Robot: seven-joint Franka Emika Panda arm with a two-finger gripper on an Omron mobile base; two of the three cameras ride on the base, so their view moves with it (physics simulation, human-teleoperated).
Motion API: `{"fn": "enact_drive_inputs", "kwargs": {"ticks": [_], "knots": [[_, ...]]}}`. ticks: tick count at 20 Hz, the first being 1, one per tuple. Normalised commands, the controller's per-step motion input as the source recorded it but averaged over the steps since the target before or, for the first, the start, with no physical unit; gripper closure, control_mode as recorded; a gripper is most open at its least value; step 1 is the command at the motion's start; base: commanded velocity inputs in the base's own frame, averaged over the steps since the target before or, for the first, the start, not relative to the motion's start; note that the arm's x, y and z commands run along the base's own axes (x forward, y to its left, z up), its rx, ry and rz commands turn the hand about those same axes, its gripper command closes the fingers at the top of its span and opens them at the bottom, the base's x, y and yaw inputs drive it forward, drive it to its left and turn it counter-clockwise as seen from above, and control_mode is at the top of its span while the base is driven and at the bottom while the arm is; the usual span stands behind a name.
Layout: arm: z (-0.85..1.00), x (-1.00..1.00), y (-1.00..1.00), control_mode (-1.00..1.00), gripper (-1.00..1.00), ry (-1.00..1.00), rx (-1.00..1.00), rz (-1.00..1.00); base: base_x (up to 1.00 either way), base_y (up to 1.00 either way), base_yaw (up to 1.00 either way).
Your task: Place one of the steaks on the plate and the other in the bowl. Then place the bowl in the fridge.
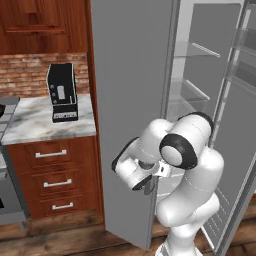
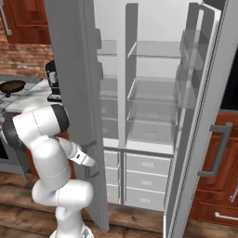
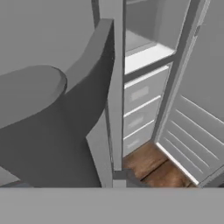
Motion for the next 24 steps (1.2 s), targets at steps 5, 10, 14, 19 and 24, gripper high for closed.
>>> {"fn": "enact_drive_inputs", "kwargs": {"ticks": [5, 10, 14, 19, 24], "knots": [[-0.03, -0.42, 0.69, -1.0, 1.0, 0.0, 0.0, -0.35, 0.0, 0.0, 0.0], [-0.1, -0.27, 0.62, -1.0, 1.0, 0.0, -0.02, -0.31, 0.0, 0.0, 0.0], [0.0, -0.13, 0.48, -1.0, -1.0, 0.0, 0.0, -0.18, 0.0, 0.0, 0.0], [0.11, -0.08, 0.22, -1.0, -1.0, 0.0, -0.06, -0.02, 0.0, 0.0, 0.0], [0.26, -0.29, 0.66, -1.0, -1.0, -0.03, -0.34, 0.0, 0.0, 0.0, 0.0]]}}
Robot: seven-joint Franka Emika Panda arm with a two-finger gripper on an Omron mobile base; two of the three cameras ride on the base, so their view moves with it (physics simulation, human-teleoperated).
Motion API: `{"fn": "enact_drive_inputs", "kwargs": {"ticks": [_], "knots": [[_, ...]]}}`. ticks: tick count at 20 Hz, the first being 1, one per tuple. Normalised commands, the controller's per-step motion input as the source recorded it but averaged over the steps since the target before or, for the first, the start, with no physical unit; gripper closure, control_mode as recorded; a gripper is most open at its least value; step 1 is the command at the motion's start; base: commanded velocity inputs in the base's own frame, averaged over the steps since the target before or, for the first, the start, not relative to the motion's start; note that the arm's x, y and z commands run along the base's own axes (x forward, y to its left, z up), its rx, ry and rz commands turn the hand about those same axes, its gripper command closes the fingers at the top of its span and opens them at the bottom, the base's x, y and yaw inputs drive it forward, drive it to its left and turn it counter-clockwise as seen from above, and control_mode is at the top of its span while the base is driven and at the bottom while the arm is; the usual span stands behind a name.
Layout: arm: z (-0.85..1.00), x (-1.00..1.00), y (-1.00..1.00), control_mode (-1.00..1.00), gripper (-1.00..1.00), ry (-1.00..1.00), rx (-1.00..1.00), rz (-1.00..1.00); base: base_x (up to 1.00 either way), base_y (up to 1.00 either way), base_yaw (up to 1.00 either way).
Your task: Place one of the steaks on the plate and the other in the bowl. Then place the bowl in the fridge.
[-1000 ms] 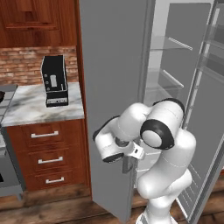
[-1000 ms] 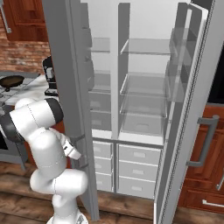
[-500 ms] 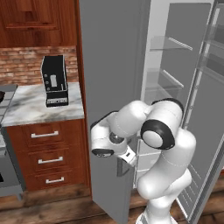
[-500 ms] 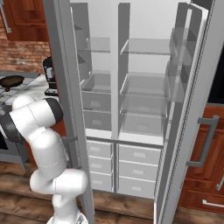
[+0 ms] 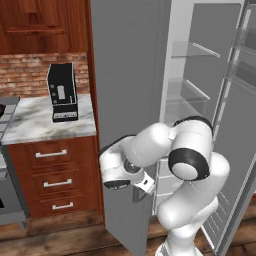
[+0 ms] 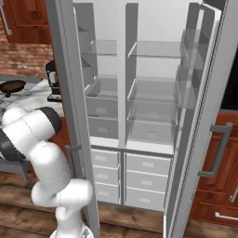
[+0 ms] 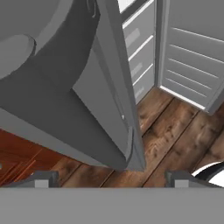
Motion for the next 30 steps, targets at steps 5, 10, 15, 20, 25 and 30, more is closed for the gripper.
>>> {"fn": "enact_drive_inputs", "kwargs": {"ticks": [5, 10, 15, 20, 25, 30], "knots": [[0.36, -0.21, 0.49, -1.0, -1.0, 0.0, -0.33, -0.05, 0.0, 0.0, 0.0], [0.83, -0.48, 0.38, -1.0, -1.0, 0.02, -0.3, -0.15, 0.0, 0.0, 0.0], [1.0, -0.27, 0.56, -1.0, -1.0, 0.02, -0.28, -0.18, 0.0, 0.0, 0.0], [0.83, -0.04, 0.82, -1.0, -1.0, 0.17, -0.3, -0.27, 0.0, 0.0, 0.0], [0.66, 0.06, 0.39, -1.0, -1.0, 0.32, -0.31, -0.24, 0.0, 0.0, 0.0], [0.88, -0.34, 0.28, -1.0, -1.0, -0.1, 0.3, -0.32, 0.0, 0.0, 0.0]]}}
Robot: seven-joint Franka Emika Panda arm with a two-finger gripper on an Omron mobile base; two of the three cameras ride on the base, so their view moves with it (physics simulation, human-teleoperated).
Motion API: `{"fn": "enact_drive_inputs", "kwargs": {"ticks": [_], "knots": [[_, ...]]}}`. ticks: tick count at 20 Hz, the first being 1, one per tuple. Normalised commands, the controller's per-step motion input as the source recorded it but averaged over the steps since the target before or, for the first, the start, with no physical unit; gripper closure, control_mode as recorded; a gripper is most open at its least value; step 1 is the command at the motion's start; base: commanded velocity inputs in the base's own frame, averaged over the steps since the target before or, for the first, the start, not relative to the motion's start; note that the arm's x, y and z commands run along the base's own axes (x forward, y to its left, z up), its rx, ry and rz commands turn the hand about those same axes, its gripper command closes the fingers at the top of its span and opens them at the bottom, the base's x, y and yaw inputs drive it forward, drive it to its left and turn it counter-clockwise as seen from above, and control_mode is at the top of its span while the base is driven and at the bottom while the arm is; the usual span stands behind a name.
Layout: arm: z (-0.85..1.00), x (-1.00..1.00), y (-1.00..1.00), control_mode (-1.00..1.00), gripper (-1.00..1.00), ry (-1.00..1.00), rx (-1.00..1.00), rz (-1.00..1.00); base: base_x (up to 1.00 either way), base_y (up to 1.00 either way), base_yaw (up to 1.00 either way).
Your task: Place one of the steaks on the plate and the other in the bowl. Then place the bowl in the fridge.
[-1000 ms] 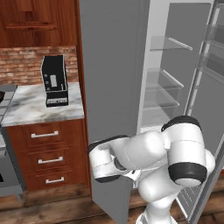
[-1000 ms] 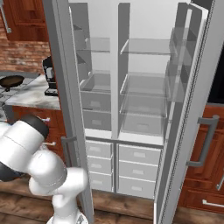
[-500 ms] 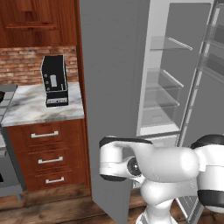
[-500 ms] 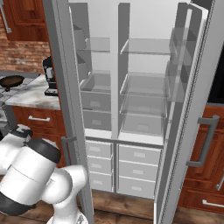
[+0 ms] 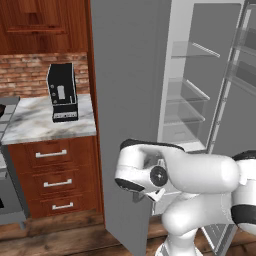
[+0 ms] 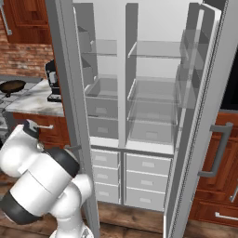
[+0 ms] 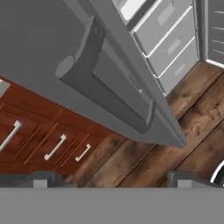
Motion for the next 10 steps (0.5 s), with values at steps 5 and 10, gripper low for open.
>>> {"fn": "enact_drive_inputs", "kwargs": {"ticks": [5, 10], "knots": [[1.0, -0.35, 0.44, -1.0, -1.0, -0.06, 0.16, -0.29, 0.0, 0.0, 0.0], [1.0, -0.24, 0.01, -1.0, -1.0, 0.02, 0.2, -0.3, 0.0, 0.0, 0.0]]}}
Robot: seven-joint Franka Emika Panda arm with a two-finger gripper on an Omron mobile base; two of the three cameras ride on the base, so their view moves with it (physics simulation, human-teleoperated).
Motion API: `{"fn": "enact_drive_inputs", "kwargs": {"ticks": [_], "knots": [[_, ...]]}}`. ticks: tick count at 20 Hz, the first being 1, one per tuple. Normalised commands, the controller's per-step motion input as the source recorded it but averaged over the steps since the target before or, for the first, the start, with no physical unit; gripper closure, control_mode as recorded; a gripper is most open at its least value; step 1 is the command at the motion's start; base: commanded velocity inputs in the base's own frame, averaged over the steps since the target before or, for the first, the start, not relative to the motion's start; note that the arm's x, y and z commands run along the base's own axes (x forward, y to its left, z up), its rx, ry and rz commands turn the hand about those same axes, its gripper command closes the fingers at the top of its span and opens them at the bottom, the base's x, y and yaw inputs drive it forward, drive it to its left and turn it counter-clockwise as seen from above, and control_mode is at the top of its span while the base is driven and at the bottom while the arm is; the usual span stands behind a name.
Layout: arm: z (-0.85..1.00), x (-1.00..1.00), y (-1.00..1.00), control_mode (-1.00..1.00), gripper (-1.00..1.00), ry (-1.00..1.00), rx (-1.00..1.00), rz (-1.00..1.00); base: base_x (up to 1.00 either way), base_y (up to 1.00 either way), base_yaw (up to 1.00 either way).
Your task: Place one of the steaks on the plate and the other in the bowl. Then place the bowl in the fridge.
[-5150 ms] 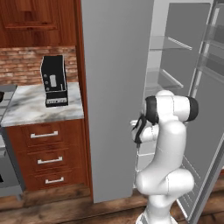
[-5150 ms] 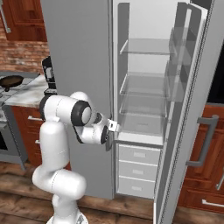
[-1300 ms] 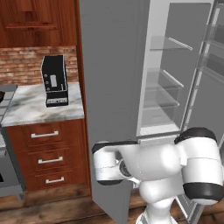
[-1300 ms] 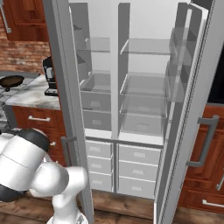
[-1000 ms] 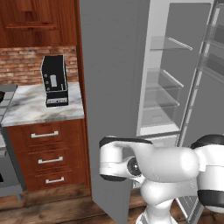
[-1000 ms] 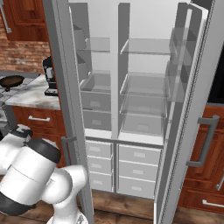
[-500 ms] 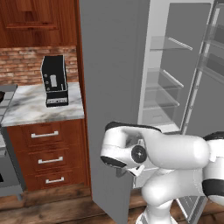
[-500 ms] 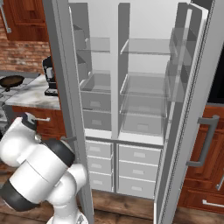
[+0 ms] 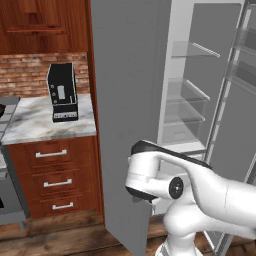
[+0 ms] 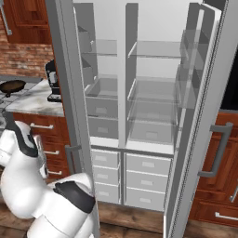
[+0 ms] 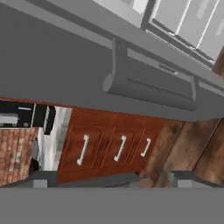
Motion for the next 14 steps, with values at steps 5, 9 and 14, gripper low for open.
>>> {"fn": "enact_drive_inputs", "kwargs": {"ticks": [5, 9, 14], "knots": [[1.0, -0.44, 0.13, -1.0, -1.0, 0.11, 0.2, -0.35, 0.0, 0.0, 0.0], [1.0, -0.31, 0.83, -1.0, -1.0, 0.0, 0.13, -0.23, 0.0, 0.0, 0.0], [1.0, -0.02, 0.51, -1.0, -1.0, -0.45, -0.3, -0.02, 0.0, 0.0, 0.0]]}}
